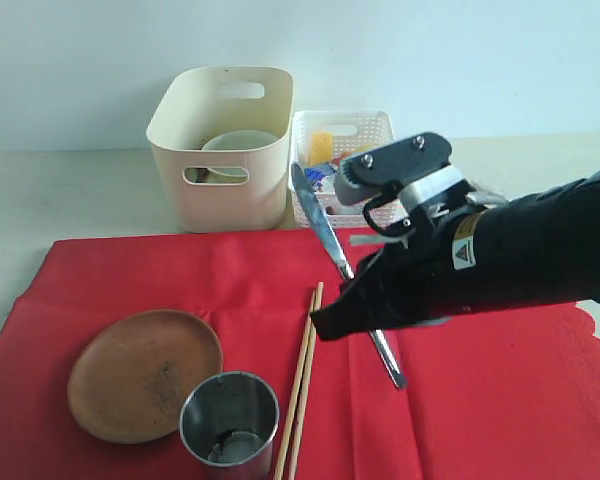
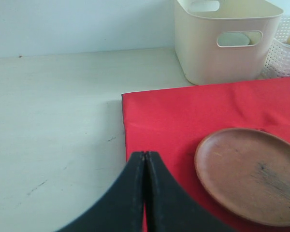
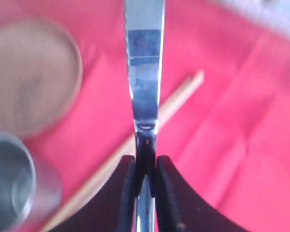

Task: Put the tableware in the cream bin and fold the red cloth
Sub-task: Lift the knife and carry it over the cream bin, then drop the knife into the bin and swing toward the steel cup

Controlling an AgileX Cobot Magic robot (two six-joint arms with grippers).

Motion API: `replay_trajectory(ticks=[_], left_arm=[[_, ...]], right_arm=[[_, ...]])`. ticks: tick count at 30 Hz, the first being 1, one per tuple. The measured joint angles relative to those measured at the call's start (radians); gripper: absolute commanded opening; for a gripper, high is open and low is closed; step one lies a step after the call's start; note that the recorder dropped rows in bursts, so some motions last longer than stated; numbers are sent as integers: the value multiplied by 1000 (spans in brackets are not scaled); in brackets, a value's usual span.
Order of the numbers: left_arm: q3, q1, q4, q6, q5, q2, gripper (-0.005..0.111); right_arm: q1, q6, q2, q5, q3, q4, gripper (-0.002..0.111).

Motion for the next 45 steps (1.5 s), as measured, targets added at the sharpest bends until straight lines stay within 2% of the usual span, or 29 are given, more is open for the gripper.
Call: replay_trajectory(ticks=[10,15,24,28,33,39,42,45], left_arm=[[0,0,0,0,0,0,0],[0,0,0,0,0,0,0],[0,0,0,0,0,0,0],[0,0,0,0,0,0,0],[0,0,0,0,0,0,0],[0,0,0,0,0,0,0],[0,0,0,0,0,0,0],[0,0,0,0,0,0,0]], right_arm=[[0,-6,53,-571,-15,3,0],[0,-52,171,-710,-144,3,0],[-6,-279,477,-744,-525,20,0],[-41,-344,594,-745,-674,60,0],[-83,-357,682,-737,-762,142,0],[-104,-366,765,-730,-779,163,0],[-104,-366,800,-708,-800,165,7],[-104,-373,832,-669,-828,165,23]])
